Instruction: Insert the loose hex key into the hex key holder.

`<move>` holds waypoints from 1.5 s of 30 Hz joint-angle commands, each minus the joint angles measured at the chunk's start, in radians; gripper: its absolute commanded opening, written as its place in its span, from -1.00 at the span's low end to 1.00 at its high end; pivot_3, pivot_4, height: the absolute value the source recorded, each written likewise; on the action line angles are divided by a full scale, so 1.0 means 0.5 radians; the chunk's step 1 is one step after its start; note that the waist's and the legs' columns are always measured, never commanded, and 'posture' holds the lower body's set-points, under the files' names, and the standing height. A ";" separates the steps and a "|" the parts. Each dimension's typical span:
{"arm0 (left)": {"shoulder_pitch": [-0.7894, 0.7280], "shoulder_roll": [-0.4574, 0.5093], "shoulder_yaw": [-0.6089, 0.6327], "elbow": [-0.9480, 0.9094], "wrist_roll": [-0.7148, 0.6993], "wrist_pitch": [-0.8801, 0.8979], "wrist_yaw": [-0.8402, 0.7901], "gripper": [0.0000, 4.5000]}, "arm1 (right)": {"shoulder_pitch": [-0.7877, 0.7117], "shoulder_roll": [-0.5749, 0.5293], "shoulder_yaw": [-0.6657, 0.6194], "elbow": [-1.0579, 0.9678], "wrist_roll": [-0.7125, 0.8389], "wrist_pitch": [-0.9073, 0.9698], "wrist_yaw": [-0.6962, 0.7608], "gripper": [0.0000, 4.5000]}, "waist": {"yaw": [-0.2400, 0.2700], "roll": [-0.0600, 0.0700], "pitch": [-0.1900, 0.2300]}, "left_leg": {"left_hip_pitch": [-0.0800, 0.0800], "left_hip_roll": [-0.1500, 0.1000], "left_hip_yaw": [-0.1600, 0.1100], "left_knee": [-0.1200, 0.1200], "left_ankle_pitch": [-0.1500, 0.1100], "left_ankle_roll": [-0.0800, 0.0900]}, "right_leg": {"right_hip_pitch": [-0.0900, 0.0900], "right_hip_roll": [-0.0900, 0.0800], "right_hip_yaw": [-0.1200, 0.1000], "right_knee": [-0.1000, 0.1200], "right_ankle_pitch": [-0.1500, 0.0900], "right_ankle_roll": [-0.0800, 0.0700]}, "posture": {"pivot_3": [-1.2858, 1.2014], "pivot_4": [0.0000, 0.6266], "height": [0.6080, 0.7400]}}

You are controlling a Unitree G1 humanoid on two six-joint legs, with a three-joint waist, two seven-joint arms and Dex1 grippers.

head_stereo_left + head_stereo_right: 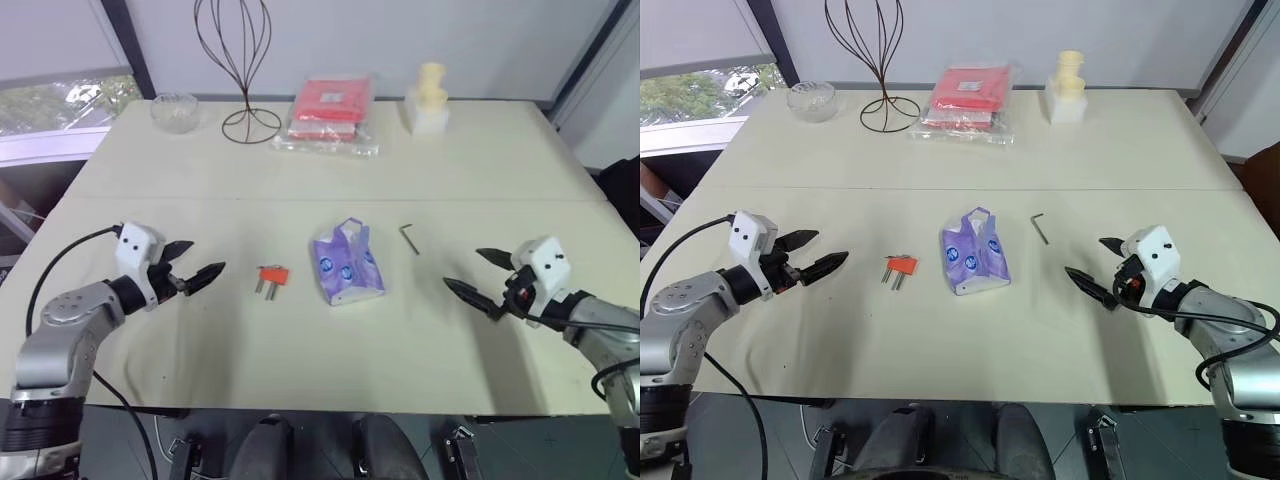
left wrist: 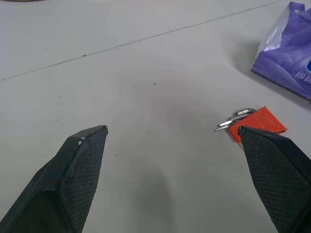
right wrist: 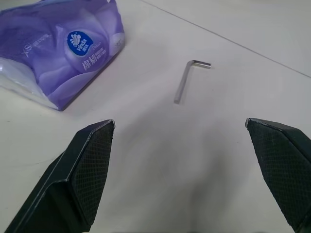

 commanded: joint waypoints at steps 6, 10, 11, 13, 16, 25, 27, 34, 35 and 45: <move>-0.056 0.043 0.071 -0.042 -0.039 0.017 0.002 0.99 | -0.051 0.038 0.009 -0.078 -0.008 -0.043 -0.041 1.00 | -0.001 0.000 0.000 | 0.000 0.000 0.000 0.000 0.000 0.000 | 0.000 0.000 0.000 0.000 0.000 0.000 | 0.03 -0.52 1.00; -0.053 0.067 0.048 -0.015 -0.015 0.000 -0.037 0.99 | -0.066 0.030 0.019 -0.101 -0.018 -0.033 -0.046 1.00 | -0.001 0.000 0.000 | 0.000 0.000 0.000 0.000 0.000 0.000 | 0.000 0.000 0.000 0.000 0.000 0.000 | 0.03 -0.52 1.00; -0.053 0.085 0.030 -0.008 0.000 -0.012 -0.062 0.99 | -0.067 0.024 0.025 -0.113 -0.024 -0.033 -0.043 1.00 | -0.001 0.000 0.000 | 0.000 0.000 0.000 0.000 0.000 0.000 | 0.000 0.000 0.000 0.000 0.000 0.000 | 0.03 -0.52 1.00; -0.057 0.131 -0.001 0.000 0.021 -0.036 -0.130 0.99 | -0.064 0.001 0.052 -0.159 -0.034 -0.028 -0.019 1.00 | -0.001 0.000 0.000 | 0.000 0.000 0.000 0.000 0.000 0.000 | 0.000 0.000 0.000 0.000 0.000 0.000 | 0.03 -0.52 1.00; -0.080 0.258 -0.048 -0.023 0.015 -0.057 -0.323 0.99 | -0.060 -0.069 0.150 -0.307 -0.035 0.003 0.064 1.00 | -0.003 0.001 0.001 | 0.000 0.000 0.000 0.000 0.000 0.000 | 0.000 0.000 0.000 0.000 0.000 0.000 | 0.03 -0.52 1.00; -0.266 0.462 -0.220 -0.087 -0.032 -0.029 -0.709 0.99 | -0.226 -0.052 0.599 -0.440 -0.173 -0.079 0.167 1.00 | -0.005 0.000 0.002 | 0.000 0.001 0.000 0.000 -0.001 0.001 | 0.004 0.001 -0.002 -0.009 0.000 0.000 | 0.03 -0.52 1.00; -0.298 0.431 -0.238 -0.077 -0.018 -0.038 -0.684 0.99 | -0.253 -0.017 0.673 -0.396 -0.242 -0.132 0.154 1.00 | -0.005 -0.001 0.002 | -0.001 0.001 -0.001 0.000 -0.001 0.001 | 0.003 0.001 -0.002 -0.009 0.000 0.000 | 0.03 -0.52 1.00; -0.250 0.316 -0.284 -0.174 -0.028 -0.011 -0.607 0.99 | -0.480 0.226 0.935 0.002 -0.509 -0.344 0.060 1.00 | -0.011 -0.001 0.003 | -0.001 0.001 0.001 0.000 -0.001 0.002 | 0.002 0.001 -0.002 -0.009 0.000 0.000 | 0.03 -0.52 1.00; -0.248 0.301 -0.294 -0.166 -0.018 -0.020 -0.593 0.99 | -0.523 0.277 0.947 0.093 -0.550 -0.402 0.018 1.00 | -0.011 -0.001 0.003 | -0.001 0.001 0.000 0.000 -0.001 0.002 | 0.002 0.001 -0.002 -0.009 0.000 0.000 | 0.03 -0.52 1.00; -0.129 0.239 -0.309 -0.170 0.055 -0.087 -0.519 1.00 | -0.578 0.366 0.971 0.251 -0.596 -0.565 0.076 -0.60 | -0.009 0.000 0.003 | -0.002 0.001 0.000 0.000 -0.001 0.002 | 0.000 0.001 -0.002 -0.009 0.000 0.000 | 0.03 -0.52 1.00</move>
